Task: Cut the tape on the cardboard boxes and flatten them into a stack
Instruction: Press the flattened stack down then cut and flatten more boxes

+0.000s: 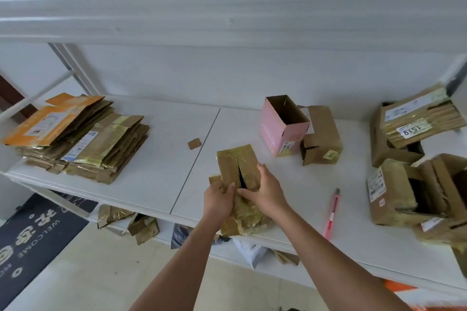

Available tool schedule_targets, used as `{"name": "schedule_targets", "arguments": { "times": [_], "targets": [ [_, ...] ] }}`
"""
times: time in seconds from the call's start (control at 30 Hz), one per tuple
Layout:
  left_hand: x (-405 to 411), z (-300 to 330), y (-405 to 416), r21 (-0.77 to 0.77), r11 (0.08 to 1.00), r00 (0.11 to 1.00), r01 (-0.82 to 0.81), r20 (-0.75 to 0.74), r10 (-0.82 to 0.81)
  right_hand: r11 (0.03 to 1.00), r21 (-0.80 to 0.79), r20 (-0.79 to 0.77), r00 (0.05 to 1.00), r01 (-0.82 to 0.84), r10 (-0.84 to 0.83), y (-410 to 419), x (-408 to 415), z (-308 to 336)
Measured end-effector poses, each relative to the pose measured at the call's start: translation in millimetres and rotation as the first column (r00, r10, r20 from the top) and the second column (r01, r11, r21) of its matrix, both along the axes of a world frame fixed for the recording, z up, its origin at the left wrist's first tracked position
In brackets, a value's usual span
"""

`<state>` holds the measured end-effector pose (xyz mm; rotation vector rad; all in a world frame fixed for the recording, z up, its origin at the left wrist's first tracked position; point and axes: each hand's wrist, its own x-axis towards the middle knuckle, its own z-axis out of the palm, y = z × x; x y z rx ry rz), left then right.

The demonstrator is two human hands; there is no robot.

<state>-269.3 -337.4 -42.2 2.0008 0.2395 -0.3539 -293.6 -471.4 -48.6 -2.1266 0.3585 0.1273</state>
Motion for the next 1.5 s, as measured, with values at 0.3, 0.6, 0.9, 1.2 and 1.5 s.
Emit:
{"name": "schedule_targets", "arguments": {
  "times": [0.3, 0.6, 0.9, 1.2, 1.5],
  "targets": [
    [-4.1, -6.0, -1.6, 0.006, 1.000, 0.997, 0.015, 0.079, -0.015, 0.985, 0.118, 0.001, 0.991, 0.129, -0.130, -6.2, -3.2, 2.1],
    [-1.2, 4.7, 3.7, 0.029, 0.998, 0.960, 0.050, 0.275, -0.056, 0.982, 0.121, 0.106, 0.981, 0.148, -0.161, 0.8, 3.0, 18.8],
    [0.0, 11.2, 9.7, 0.049, 0.998, 0.921, 0.047, 0.386, -0.062, 0.957, 0.240, 0.154, 0.967, 0.164, -0.204, -0.5, 7.4, 26.6],
    [-2.6, 0.8, 25.5, -0.047, 0.999, 0.959, -0.025, 0.280, 0.037, 0.888, 0.458, 0.051, 0.997, 0.035, -0.065, -10.9, -6.8, 16.9],
    [-0.1, 6.3, 16.3, 0.041, 0.999, 0.950, -0.027, 0.311, 0.013, 0.939, 0.344, 0.214, 0.973, 0.009, -0.087, 5.5, -25.5, 0.8]
  ]
}}
